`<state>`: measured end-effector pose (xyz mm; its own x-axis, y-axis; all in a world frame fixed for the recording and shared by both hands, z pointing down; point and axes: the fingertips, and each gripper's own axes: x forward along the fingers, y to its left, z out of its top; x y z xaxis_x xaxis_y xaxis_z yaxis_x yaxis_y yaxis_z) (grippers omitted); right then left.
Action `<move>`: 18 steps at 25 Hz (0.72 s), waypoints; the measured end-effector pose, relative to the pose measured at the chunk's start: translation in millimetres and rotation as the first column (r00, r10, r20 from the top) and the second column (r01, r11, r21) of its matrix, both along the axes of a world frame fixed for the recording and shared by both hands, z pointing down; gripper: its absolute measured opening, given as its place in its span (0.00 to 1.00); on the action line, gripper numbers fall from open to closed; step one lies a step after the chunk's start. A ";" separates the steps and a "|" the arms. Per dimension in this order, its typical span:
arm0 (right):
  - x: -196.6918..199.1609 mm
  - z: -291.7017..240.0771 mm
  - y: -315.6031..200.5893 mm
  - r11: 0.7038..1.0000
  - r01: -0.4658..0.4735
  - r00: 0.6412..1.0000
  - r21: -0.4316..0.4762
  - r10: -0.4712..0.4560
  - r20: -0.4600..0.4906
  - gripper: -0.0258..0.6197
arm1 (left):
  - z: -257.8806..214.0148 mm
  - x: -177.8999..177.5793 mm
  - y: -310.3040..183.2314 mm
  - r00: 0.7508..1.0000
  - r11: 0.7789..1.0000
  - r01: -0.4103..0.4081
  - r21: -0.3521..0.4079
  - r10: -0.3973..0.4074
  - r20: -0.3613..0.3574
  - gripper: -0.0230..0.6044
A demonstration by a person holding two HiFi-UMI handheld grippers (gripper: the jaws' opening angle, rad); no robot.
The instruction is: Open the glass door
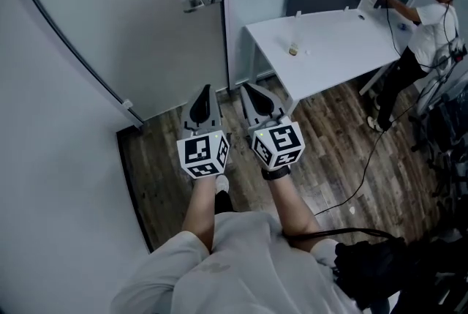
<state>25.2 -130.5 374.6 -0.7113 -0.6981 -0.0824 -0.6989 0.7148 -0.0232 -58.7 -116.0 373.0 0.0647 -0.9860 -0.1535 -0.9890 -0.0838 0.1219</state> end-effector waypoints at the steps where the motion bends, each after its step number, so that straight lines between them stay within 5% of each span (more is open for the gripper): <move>1: -11.5 -5.7 -16.7 1.000 -0.004 1.000 0.008 0.004 0.002 0.04 | -5.8 -13.0 -17.2 1.000 1.000 -0.003 0.011 0.003 -0.001 0.04; 10: -99.1 -23.0 -122.4 0.998 -0.064 0.998 0.023 0.063 0.009 0.04 | -24.5 -109.1 -129.1 0.999 0.998 -0.052 0.046 0.053 -0.011 0.04; 18: -112.7 -2.0 -196.5 0.996 -0.093 0.996 -0.019 0.093 -0.008 0.04 | 0.9 -119.8 -201.2 0.995 0.995 -0.095 0.000 0.095 -0.025 0.04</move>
